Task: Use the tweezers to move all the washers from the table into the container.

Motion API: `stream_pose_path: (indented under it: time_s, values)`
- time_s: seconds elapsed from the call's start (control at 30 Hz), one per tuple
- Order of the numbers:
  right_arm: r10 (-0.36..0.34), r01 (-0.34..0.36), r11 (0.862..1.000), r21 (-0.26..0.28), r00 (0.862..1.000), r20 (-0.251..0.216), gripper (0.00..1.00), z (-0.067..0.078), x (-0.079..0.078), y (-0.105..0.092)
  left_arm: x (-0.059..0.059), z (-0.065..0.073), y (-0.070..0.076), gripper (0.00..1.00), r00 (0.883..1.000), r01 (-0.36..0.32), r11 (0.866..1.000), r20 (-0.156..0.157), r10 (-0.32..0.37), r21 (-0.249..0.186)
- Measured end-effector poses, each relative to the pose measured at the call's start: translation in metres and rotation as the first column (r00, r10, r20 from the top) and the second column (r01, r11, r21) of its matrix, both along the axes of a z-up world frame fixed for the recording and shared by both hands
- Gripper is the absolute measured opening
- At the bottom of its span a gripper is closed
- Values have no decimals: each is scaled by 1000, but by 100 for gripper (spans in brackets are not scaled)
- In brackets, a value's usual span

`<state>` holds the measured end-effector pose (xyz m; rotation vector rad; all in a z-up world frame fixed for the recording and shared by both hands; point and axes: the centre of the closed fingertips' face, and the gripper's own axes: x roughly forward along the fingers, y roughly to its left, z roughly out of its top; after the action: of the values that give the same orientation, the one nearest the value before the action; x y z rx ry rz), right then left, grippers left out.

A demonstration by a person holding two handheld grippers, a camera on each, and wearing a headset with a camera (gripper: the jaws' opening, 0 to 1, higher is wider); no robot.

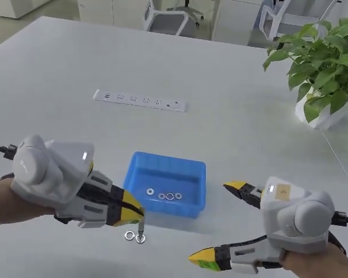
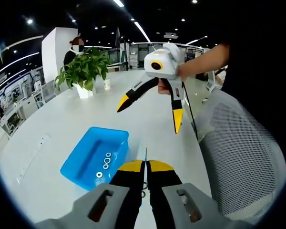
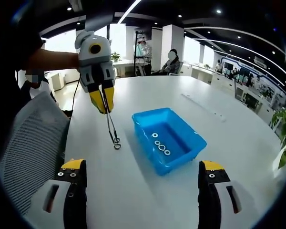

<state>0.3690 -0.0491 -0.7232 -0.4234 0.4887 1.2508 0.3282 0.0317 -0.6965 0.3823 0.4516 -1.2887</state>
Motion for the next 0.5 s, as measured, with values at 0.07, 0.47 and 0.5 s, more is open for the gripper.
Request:
stream_pose_path:
  time_s: [0.07, 0.47, 0.5]
  values:
    - [3, -3, 1000, -6, 1000, -5, 98, -2, -1, -1, -1, -1, 0, 6, 1000, 1, 1000, -5, -1, 1]
    - [6, -6, 1000, -18, 1000, -10, 96, -5, -4, -3, -3, -8, -1, 6, 1000, 4, 1000, -12, -4, 8]
    - [6, -6, 1000, -18, 1000, -10, 96, -5, -4, -2, -3, -9, 0, 6, 1000, 3, 1000, -11, -3, 8]
